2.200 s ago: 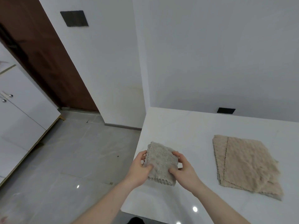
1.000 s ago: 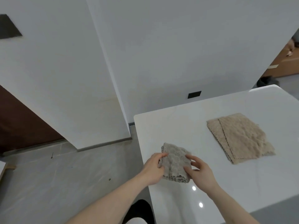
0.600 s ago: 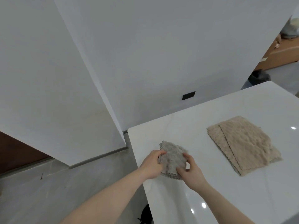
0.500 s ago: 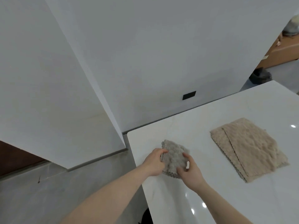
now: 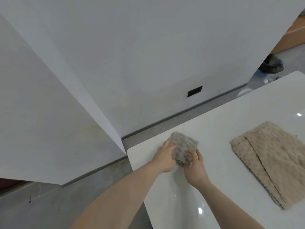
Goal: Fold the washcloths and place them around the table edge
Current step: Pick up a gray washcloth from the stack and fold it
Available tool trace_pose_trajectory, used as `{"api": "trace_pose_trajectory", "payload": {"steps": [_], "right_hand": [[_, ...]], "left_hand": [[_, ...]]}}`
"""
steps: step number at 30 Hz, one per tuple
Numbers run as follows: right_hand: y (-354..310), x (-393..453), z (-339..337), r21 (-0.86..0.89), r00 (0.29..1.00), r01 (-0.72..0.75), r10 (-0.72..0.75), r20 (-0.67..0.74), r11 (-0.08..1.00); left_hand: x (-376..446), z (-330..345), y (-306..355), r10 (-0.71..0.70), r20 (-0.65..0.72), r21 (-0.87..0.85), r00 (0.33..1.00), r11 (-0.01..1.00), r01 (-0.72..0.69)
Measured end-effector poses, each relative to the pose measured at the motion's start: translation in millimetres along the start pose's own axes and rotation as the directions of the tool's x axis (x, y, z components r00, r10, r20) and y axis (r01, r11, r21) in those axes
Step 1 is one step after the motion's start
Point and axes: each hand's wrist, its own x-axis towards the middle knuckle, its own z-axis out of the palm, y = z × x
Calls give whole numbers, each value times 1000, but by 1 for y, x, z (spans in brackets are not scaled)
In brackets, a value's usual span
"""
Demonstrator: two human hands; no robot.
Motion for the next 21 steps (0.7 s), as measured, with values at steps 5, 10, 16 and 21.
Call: {"api": "trace_pose_trajectory", "payload": {"steps": [5, 10, 16, 21], "right_hand": [[14, -1, 16, -184, 986, -44, 73, 153, 982], [13, -2, 1, -284, 970, -46, 111, 215, 958], [22, -31, -21, -352, 950, 6, 104, 293, 936], [39, -81, -41, -385, 939, 77, 62, 337, 920]], "left_hand": [[5, 15, -20, 40, 154, 180, 987, 981, -68], [-6, 16, -24, 40, 192, 264, 981, 960, -91], [-44, 33, -20, 6, 225, 233, 974, 971, -60], [-93, 59, -1, -25, 120, 34, 992, 999, 21]]}}
